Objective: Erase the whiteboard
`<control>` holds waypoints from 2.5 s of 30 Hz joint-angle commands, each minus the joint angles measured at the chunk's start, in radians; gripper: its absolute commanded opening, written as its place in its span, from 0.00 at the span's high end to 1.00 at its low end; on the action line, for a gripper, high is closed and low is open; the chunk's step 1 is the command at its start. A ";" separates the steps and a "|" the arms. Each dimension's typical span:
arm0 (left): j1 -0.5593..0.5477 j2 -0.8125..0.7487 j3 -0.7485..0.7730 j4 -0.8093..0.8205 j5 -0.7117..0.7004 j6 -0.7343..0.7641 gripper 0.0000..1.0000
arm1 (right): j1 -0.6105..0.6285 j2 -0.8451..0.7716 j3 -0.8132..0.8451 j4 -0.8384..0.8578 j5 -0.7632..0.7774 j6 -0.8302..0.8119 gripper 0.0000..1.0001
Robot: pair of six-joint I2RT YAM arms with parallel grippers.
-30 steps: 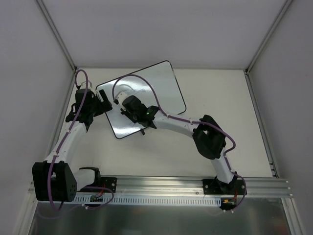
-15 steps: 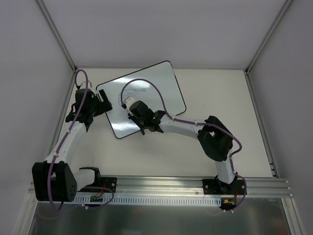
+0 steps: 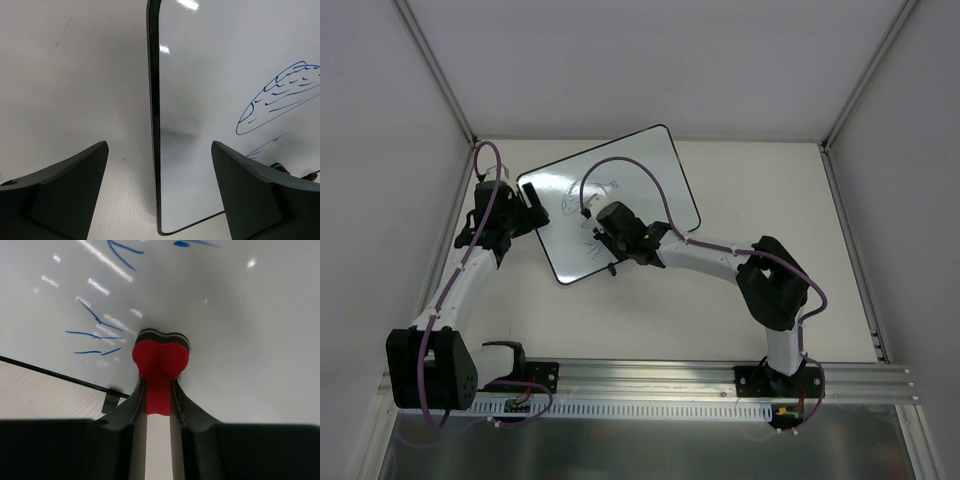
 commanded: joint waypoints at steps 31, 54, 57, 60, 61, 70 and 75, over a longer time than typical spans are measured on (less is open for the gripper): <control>0.336 0.443 0.482 0.020 0.866 0.319 0.31 | -0.130 -0.231 0.101 -0.018 -0.215 -0.236 0.99; 0.347 0.451 0.462 0.020 1.094 0.396 0.96 | -0.169 0.055 0.431 -0.013 0.021 -0.147 1.00; 0.346 0.433 0.435 0.021 1.084 0.425 1.00 | -0.169 0.091 0.446 -0.007 0.002 -0.129 1.00; 0.343 0.411 0.398 0.021 1.083 0.462 1.00 | -0.167 0.109 0.454 0.002 -0.004 -0.110 1.00; 0.340 0.405 0.389 0.020 1.071 0.471 1.00 | -0.166 0.120 0.454 0.008 -0.013 -0.106 1.00; 0.300 0.344 0.326 0.020 0.995 0.506 1.00 | -0.090 0.163 0.489 0.030 -0.076 -0.100 1.00; 0.289 0.316 0.306 0.021 0.977 0.509 1.00 | -0.035 0.189 0.518 0.038 -0.134 -0.049 1.00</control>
